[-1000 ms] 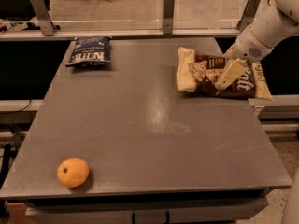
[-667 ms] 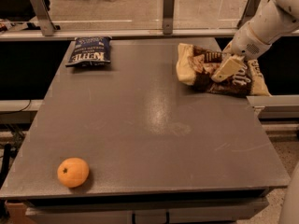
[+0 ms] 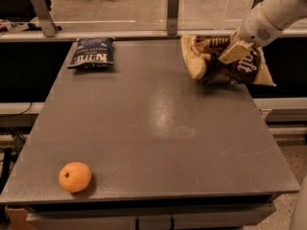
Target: Move brown chip bag near blue chip bag
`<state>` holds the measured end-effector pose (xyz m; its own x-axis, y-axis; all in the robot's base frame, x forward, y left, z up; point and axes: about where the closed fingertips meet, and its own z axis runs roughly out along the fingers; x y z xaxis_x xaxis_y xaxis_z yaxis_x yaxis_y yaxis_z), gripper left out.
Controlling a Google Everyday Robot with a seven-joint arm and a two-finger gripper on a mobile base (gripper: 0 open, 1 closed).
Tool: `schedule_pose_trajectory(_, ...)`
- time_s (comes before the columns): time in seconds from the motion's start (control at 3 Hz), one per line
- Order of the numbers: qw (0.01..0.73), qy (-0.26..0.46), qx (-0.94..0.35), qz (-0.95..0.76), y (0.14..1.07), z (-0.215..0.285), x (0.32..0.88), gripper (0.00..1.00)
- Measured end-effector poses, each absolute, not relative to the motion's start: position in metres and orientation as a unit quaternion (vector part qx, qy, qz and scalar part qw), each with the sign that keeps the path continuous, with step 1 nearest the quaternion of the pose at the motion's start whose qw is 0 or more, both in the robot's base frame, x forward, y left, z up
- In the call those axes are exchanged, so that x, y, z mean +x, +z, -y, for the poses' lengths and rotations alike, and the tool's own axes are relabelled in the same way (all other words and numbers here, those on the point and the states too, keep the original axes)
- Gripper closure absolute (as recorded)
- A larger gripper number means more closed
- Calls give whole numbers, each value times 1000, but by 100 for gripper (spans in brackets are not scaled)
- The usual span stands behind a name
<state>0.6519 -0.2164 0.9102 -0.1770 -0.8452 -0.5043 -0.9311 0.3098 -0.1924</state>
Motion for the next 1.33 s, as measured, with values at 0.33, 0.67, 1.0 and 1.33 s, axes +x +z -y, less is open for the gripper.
schedule_pose_trajectory(0.33, 276, 80, -579, -763, 910, 215, 655, 100)
schedule_pose_trajectory(0.67, 300, 74, -586, -749, 911, 196, 685, 100)
schedule_pose_trajectory(1.0, 324, 67, -600, -729, 911, 166, 732, 100)
schedule_pose_trajectory(1.33, 345, 79, -610, -710, 907, 126, 769, 100)
